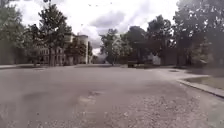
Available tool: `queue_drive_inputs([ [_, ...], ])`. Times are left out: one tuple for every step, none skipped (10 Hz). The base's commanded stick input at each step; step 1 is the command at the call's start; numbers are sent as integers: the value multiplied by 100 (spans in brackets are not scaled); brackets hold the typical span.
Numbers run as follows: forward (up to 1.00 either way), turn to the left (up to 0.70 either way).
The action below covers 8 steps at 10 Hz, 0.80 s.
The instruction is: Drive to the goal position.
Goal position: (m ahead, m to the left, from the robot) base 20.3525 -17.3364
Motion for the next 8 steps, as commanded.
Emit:
queue_drive_inputs([
  [85, 0],
  [85, 0],
  [85, 0],
  [85, 0],
  [85, 0],
  [85, 0],
  [85, 0],
  [85, 0],
])
